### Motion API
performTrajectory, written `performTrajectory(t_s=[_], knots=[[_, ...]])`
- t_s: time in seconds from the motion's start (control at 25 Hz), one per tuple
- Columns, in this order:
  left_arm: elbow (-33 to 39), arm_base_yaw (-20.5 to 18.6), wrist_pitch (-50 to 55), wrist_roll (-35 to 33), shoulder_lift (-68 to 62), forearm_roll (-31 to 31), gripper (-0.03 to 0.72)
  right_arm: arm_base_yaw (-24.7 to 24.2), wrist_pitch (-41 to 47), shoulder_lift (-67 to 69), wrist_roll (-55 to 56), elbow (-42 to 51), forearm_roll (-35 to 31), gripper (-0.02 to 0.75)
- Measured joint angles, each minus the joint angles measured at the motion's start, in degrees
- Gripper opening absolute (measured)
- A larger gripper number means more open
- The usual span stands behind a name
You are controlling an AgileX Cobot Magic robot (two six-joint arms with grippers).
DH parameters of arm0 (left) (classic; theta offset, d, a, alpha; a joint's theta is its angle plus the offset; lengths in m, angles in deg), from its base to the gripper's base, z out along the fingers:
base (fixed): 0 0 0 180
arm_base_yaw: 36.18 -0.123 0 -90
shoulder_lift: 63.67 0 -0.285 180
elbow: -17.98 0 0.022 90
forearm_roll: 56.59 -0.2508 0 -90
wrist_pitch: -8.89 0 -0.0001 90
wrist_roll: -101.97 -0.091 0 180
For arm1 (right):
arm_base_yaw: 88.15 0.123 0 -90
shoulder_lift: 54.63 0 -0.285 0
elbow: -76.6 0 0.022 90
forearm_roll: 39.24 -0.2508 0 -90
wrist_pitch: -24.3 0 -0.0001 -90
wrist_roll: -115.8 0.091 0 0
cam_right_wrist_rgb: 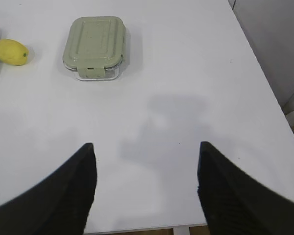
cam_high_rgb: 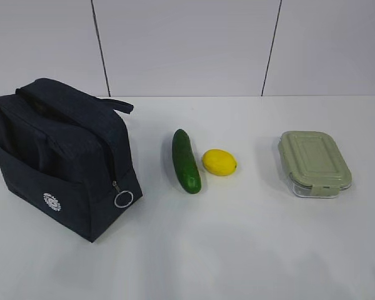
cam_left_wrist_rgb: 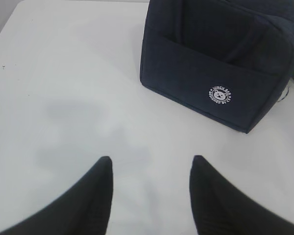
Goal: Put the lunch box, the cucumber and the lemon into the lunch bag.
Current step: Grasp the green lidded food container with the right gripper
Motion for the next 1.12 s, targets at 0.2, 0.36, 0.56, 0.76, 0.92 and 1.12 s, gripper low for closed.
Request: performTrajectory(t_s=[0.2,0.36,0.56,0.76,0.92,1.12], knots=[[0.0,0.0,0.0,0.0,0.0,0.0,0.370,0.0,0.0,0.0,0.0,0.0,0.0,0.496],[0.0,0.0,0.0,0.0,0.0,0.0,0.370,0.0,0.0,0.0,0.0,0.0,0.0,0.496],[0.0,0.0,0.0,0.0,0.0,0.0,0.370,0.0,0.0,0.0,0.0,0.0,0.0,0.496],[0.0,0.0,0.0,0.0,0.0,0.0,0.370,0.0,0.0,0.0,0.0,0.0,0.0,0.496],[0.0,0.0,0.0,0.0,0.0,0.0,0.370,0.0,0.0,0.0,0.0,0.0,0.0,0.496],[0.0,0.0,0.0,0.0,0.0,0.0,0.370,0.0,0.0,0.0,0.0,0.0,0.0,0.496]])
